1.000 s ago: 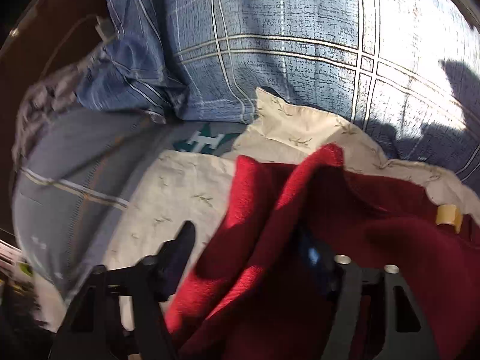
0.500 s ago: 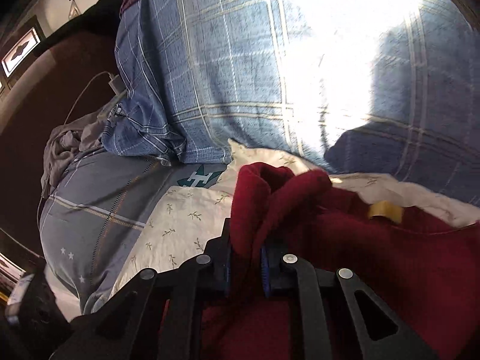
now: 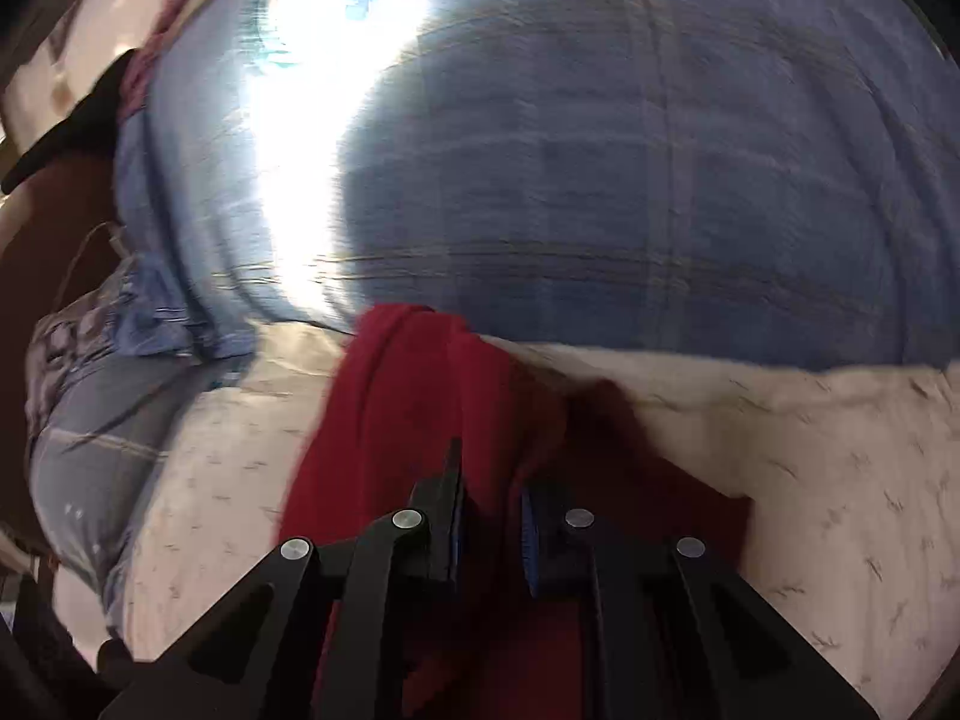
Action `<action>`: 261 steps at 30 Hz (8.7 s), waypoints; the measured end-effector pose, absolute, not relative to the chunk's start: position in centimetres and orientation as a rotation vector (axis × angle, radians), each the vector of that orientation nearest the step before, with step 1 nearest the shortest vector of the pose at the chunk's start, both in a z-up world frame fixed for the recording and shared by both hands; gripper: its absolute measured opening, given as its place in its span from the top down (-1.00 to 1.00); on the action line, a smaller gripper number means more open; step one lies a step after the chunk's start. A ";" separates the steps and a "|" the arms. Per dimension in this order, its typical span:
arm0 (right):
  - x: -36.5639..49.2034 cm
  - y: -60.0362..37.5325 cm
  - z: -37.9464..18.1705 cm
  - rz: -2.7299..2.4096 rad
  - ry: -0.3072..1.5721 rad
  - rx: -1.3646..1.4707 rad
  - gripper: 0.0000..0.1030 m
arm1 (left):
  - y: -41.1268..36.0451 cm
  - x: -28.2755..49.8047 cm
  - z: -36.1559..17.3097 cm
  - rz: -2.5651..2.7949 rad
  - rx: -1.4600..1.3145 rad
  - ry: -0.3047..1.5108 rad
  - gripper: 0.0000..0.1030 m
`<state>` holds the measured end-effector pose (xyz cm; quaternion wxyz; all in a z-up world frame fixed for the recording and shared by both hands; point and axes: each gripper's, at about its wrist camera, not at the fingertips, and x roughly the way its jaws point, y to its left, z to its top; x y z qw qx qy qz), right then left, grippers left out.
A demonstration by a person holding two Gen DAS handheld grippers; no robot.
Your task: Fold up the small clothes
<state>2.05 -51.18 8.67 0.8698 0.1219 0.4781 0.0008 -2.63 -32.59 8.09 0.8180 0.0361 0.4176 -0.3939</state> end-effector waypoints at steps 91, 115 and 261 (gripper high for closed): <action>-7.2 -50.7 5.9 -0.159 0.937 0.232 0.55 | -29.4 1.3 5.8 -0.485 0.115 0.874 -0.55; -8.5 -56.5 5.1 -0.143 0.856 0.523 -0.61 | -29.8 3.8 4.4 -0.555 0.030 0.947 -0.67; -16.9 -37.1 11.1 -0.059 0.859 0.154 -0.48 | -17.6 -14.6 11.3 -0.287 0.111 0.682 -0.34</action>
